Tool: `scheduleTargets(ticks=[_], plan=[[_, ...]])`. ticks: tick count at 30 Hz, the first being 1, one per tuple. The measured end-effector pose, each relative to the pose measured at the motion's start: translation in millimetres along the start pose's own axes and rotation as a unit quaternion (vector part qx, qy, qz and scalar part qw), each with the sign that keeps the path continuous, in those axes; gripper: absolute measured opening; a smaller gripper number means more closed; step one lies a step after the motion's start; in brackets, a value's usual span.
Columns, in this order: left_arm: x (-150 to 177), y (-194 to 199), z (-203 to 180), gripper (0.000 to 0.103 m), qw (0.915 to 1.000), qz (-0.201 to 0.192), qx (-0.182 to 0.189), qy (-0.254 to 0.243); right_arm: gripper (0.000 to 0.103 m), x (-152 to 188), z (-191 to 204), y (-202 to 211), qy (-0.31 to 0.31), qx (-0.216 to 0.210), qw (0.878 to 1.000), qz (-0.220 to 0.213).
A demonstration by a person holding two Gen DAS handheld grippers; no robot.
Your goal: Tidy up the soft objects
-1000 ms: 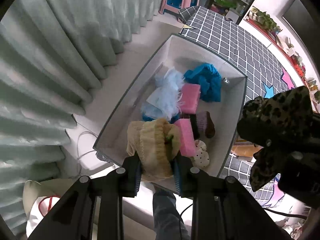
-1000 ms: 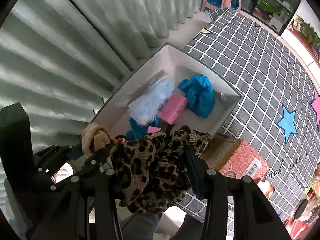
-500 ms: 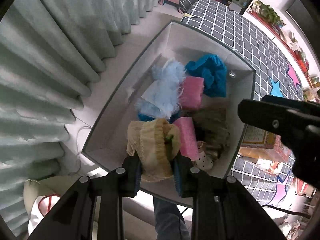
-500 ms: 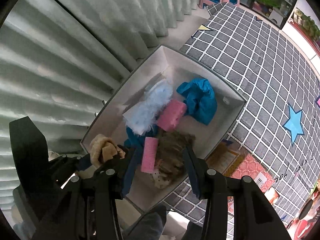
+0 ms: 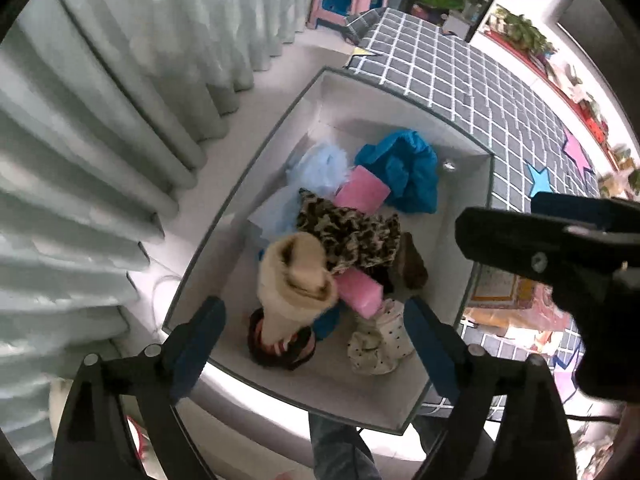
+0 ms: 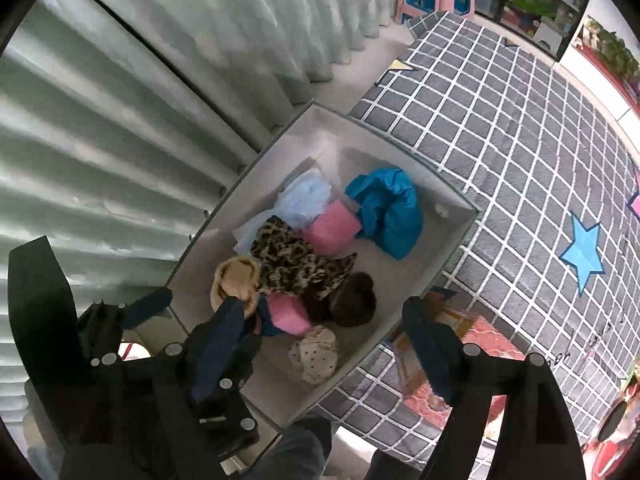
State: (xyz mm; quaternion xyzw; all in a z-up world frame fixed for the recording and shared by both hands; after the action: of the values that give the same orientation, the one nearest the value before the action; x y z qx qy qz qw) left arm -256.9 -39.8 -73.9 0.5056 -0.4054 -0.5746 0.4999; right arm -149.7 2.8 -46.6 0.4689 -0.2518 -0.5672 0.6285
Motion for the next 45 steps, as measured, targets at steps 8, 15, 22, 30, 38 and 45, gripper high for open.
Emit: scheduleTargets(ticks=[8,15,22,30,38,45], plan=[[5.6,17.5,6.6,0.093,0.9996,-0.006,-0.028,0.006,0.102,7.8,-2.7,23.5,-0.004,0.005,1.000,-0.024],[14.1,36.7,12.1,0.093,0.9997,-0.007,-0.020,0.009,0.102,9.5,8.3,34.6,0.016,0.029,0.999,-0.031],[16.2,47.9,13.1,0.093,0.9994,-0.017,-0.029,-0.001,0.102,11.1,17.9,37.1,0.023,0.033,0.999,-0.028],[18.5,52.3,15.4,0.093,0.9995,-0.021,-0.026,0.003,0.102,15.2,26.1,36.8,0.031,0.037,0.999,-0.022],[20.0,50.7,17.0,0.093,0.9997,-0.016,-0.020,0.000,0.102,17.5,27.7,36.1,0.030,0.038,0.999,-0.021],[25.8,48.1,13.2,0.093,0.9997,-0.009,-0.017,-0.011,0.102,23.0,29.3,31.7,0.033,0.040,0.999,-0.010]])
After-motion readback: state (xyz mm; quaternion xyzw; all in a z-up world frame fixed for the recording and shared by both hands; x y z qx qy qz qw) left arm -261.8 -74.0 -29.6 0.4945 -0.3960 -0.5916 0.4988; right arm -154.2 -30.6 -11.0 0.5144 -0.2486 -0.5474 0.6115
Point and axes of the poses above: each gripper's, at about its wrist camera, not at the fingertips, and y roughly against the way its jaws point, z to its left, x to its underside, the point moved 3 cm from there along -y, roughly the way its jaws point, and after that the axes turned 13 degrees about -x, right-handed, at the moved point
